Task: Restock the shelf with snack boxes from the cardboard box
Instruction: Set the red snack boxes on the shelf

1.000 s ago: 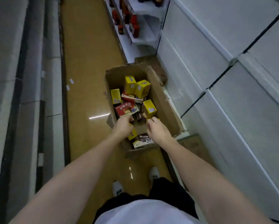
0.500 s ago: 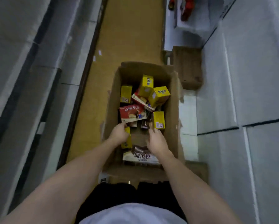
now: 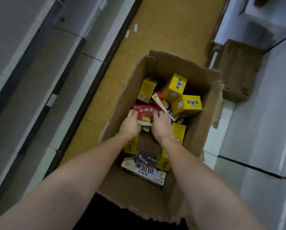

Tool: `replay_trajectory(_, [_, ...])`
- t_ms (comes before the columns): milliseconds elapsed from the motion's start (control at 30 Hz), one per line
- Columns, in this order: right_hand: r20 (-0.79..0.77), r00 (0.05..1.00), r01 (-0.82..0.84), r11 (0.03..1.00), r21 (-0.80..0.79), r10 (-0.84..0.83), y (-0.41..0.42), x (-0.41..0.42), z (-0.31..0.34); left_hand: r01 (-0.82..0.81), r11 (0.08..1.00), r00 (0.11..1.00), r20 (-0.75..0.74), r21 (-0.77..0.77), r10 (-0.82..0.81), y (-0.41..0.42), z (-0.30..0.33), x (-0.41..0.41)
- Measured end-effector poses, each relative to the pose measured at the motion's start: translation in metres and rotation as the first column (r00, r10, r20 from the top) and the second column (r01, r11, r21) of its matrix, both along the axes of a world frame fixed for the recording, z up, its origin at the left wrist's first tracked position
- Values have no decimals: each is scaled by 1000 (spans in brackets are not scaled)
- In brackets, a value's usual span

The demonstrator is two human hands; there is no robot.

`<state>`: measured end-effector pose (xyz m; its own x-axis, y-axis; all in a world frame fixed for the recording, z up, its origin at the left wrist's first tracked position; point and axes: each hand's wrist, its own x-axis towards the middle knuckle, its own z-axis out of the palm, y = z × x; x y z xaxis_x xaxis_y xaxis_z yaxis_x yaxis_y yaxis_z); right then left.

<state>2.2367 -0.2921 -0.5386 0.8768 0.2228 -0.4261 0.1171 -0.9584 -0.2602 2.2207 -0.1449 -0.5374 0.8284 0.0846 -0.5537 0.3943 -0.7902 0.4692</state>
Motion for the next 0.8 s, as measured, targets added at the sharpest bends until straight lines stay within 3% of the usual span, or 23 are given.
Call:
replay_trajectory(200, [82,991,-101,991,-88,108,11,64,-21,81,992,995,-57,99,-76,-5,-33,40])
replay_trajectory(433, [-4,941,-331,917,-222,339,15,88,-30,172,957,978,-159,235,-137,1,-59,41])
replay_trajectory(533, [-30,928,-366,890,-273,372,12,82,-27,95,974,969,-244,208,-43,2,-65,33])
replay_trajectory(667, [-32,918,-389,884,-258,395,14,77,-19,257,949,926,-329,183,-187,-7,-61,16])
replay_trajectory(800, [-16,912,-404,892,-201,410,16,81,-13,206,958,961,-224,202,-160,-13,-62,23])
